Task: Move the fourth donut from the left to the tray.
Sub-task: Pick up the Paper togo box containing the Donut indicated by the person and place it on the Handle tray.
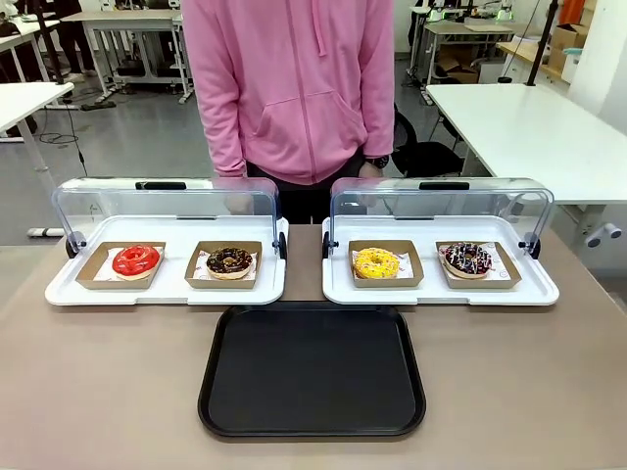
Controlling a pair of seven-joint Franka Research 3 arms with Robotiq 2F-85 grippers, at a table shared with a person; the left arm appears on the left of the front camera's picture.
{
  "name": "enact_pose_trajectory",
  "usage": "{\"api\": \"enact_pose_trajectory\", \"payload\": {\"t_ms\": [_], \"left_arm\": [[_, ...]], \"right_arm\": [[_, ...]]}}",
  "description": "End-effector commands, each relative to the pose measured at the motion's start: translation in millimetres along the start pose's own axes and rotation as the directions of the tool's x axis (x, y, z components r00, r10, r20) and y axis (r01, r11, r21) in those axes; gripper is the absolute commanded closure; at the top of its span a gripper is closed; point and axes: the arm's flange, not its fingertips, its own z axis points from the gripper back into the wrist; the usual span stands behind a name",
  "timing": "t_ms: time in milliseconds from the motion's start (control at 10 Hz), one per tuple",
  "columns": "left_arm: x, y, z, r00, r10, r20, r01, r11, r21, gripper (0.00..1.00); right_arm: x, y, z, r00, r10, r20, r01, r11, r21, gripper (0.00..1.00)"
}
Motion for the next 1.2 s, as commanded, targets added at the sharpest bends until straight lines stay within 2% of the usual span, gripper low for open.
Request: {"api": "enact_pose_trajectory", "payload": {"t_ms": [0,100,200,1100], "left_arm": [[-1.9,2.5,-2.3,0.999,-0.031,0.043,0.031,1.0,0.001,0.0],[-3.2,4.9,-4.9,0.998,-0.041,0.047,0.041,0.999,0.0,0.0],[-0.8,1.0,-0.6,1.0,-0.005,0.011,0.005,1.0,0.004,0.0],[-0.8,1.0,-0.6,1.0,-0.005,0.011,0.005,1.0,0.004,0.0]], "right_arm": [[2.4,0.8,2.3,1.0,0.029,0.009,-0.029,1.0,0.001,0.0],[0.0,0.0,0.0,1.0,0.0,0.0,0.0,1.0,0.0,0.0],[0.0,0.0,0.0,1.0,0.0,0.0,0.0,1.0,0.0,0.0],[0.0,0.0,0.0,1.0,0.0,0.0,0.0,1.0,0.0,0.0]]}}
